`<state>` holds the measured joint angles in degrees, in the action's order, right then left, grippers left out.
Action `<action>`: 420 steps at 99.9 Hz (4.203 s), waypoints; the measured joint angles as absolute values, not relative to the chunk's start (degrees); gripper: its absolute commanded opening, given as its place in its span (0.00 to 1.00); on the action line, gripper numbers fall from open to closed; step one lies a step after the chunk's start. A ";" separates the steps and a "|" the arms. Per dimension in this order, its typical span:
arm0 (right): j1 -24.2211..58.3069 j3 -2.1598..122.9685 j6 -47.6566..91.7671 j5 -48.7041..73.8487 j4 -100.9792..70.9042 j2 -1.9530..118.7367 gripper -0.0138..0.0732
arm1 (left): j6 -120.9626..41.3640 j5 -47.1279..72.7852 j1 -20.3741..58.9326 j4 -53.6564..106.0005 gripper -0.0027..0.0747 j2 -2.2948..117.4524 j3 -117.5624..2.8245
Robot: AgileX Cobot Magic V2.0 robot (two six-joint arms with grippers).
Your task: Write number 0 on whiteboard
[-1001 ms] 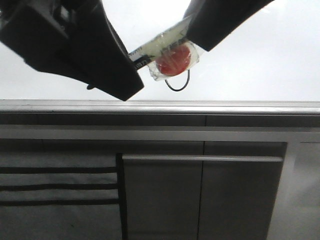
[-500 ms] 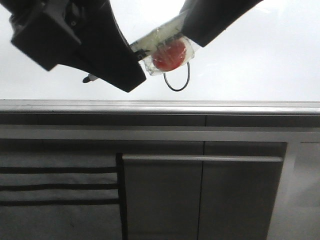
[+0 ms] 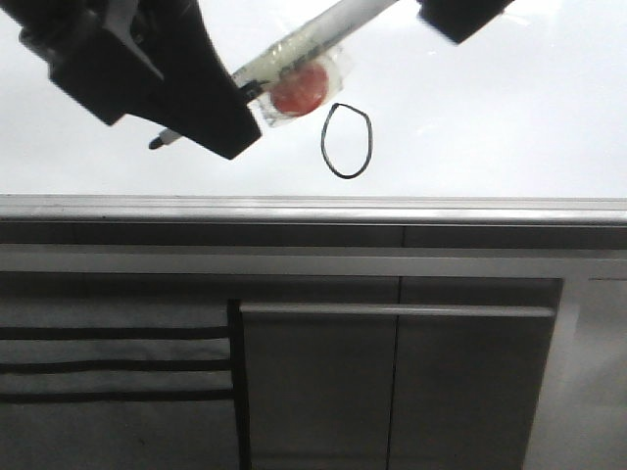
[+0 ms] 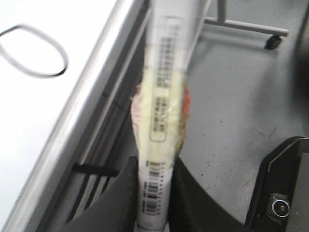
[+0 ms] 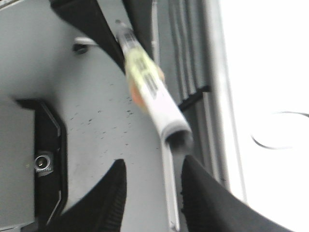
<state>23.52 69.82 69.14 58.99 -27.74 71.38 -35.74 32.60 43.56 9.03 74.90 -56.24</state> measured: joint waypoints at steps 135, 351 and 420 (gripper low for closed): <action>6.29 63.99 14.94 62.60 -2.95 50.40 0.21 | -21.23 30.17 23.85 15.07 0.49 62.61 -54.01; 5.63 13.44 6.04 19.35 -4.55 19.08 0.07 | -1.50 -2.87 9.59 0.00 0.01 -0.33 -0.27; -0.68 -0.51 6.26 0.00 -11.16 -0.23 0.07 | -1.36 -2.75 9.59 0.00 0.01 -0.33 -0.27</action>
